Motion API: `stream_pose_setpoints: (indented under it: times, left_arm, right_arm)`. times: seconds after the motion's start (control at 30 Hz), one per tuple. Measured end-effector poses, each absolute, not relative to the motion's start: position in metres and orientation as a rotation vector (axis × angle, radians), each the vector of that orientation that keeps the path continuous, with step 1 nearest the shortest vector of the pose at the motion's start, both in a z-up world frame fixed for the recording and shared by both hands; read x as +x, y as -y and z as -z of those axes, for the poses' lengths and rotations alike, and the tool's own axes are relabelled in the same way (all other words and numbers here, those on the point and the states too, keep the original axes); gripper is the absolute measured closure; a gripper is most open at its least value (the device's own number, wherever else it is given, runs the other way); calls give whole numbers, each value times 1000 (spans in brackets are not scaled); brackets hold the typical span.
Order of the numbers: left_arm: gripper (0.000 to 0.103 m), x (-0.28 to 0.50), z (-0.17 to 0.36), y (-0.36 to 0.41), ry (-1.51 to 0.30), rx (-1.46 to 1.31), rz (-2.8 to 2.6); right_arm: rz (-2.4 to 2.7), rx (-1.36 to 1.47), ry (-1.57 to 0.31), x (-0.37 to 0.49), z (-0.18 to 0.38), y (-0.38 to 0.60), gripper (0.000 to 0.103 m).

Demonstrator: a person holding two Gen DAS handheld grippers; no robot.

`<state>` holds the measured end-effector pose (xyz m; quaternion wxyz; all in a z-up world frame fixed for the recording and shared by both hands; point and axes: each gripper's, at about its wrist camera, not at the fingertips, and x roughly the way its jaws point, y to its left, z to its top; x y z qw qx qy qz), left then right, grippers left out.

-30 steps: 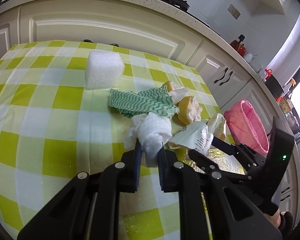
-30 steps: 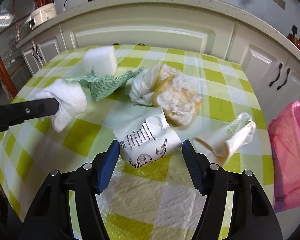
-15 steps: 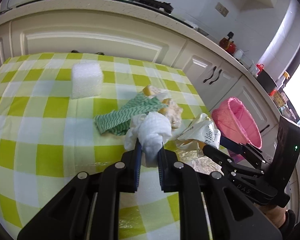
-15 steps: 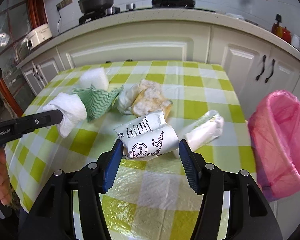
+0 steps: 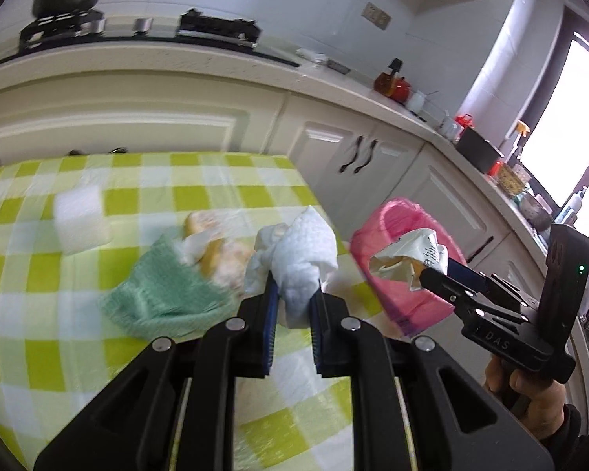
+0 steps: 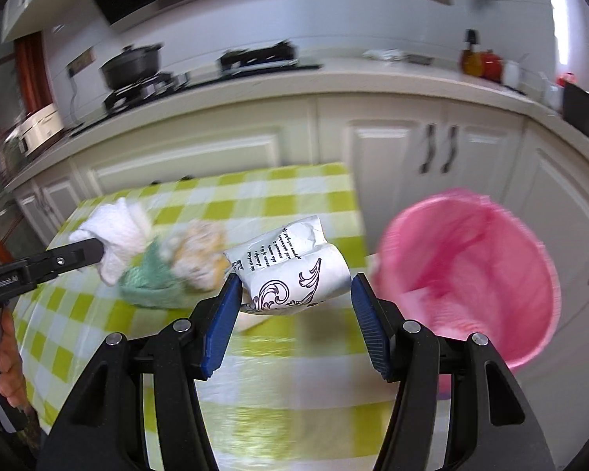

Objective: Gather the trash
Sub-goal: 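Carry the tissue and paper wrapper over the bin and release both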

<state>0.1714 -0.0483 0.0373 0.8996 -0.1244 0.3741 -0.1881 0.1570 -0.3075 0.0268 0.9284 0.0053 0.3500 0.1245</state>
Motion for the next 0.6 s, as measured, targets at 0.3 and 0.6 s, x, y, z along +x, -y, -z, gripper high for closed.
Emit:
stream_pose_setpoints:
  times: [0.3, 0.6]
  left_arm:
    - [89, 222, -59, 154, -772, -190, 546]
    - [89, 259, -51, 234, -821, -135, 621]
  right_arm:
    - [-92, 34, -693, 185, -42, 404, 47]
    - [-23, 74, -740, 235, -26, 465, 47]
